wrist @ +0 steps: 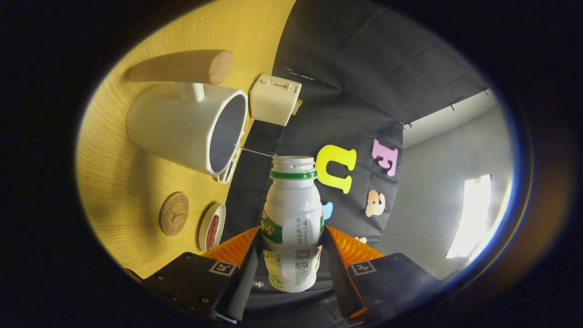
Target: Take the bottle from table, then pour the juice into the cup, finally place the bottle on the coaster
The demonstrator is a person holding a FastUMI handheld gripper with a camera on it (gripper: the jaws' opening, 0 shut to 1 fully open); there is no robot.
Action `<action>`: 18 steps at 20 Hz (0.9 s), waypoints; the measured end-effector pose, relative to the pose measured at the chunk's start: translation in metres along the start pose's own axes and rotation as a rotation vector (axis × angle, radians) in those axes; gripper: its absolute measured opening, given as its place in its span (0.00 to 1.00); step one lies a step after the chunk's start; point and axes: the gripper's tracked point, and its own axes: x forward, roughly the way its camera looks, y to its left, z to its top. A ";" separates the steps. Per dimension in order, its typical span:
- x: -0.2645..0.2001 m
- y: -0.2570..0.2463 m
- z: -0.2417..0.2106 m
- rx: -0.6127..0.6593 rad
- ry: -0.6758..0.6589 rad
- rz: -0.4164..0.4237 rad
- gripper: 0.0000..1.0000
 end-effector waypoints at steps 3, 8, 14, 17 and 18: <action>0.000 -0.001 0.001 -0.012 -0.004 -0.003 0.75; -0.001 -0.002 0.003 -0.031 -0.009 -0.009 0.75; -0.001 -0.004 0.004 -0.056 -0.018 -0.019 0.75; -0.002 -0.005 0.007 -0.069 -0.026 -0.025 0.75; -0.001 -0.005 0.007 -0.074 -0.029 -0.027 0.75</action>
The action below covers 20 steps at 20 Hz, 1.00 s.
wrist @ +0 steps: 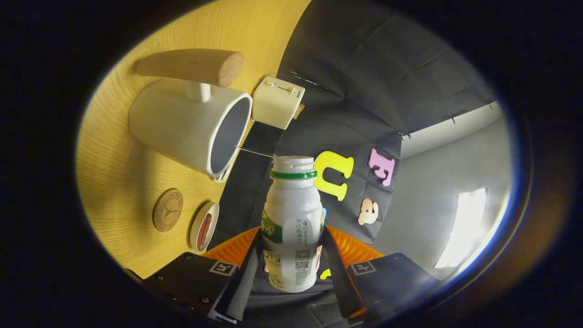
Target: Take the bottle from table, then pour the juice into the cup, finally place the bottle on the coaster
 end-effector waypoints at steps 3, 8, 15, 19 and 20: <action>-0.001 -0.001 0.001 -0.021 -0.009 -0.003 0.75; 0.000 -0.002 0.003 -0.035 -0.019 -0.006 0.75; -0.001 -0.004 0.007 -0.076 -0.044 -0.014 0.75; -0.002 -0.005 0.009 -0.093 -0.053 -0.013 0.75; -0.002 -0.005 0.009 -0.099 -0.055 -0.015 0.75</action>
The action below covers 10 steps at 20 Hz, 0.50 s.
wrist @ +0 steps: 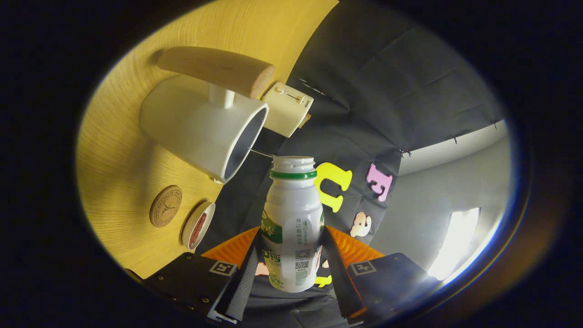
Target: Take the bottle from table, then pour the juice into the cup, finally place the bottle on the coaster
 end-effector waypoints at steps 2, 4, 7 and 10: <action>-0.002 -0.001 0.000 -0.012 -0.002 -0.004 0.75; -0.001 -0.001 0.001 -0.014 -0.005 -0.002 0.75; -0.002 -0.002 0.001 -0.024 -0.009 -0.004 0.75; -0.002 -0.002 0.003 -0.047 -0.015 -0.011 0.75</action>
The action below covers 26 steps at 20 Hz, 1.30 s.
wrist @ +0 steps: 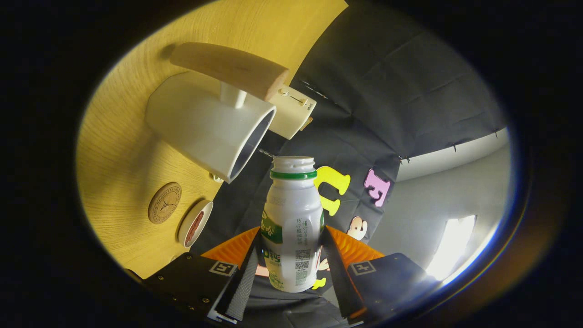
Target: Take the bottle from table, then pour the juice into the cup, finally place the bottle on the coaster
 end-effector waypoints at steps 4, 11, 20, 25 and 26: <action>-0.001 0.000 0.000 -0.011 -0.002 0.000 0.75; -0.002 -0.002 0.001 -0.049 -0.006 -0.028 0.75; -0.006 -0.012 0.002 -0.126 -0.019 -0.102 0.75; -0.003 -0.010 -0.005 -0.050 -0.005 -0.087 0.75; -0.001 -0.007 -0.010 0.005 0.001 -0.069 0.75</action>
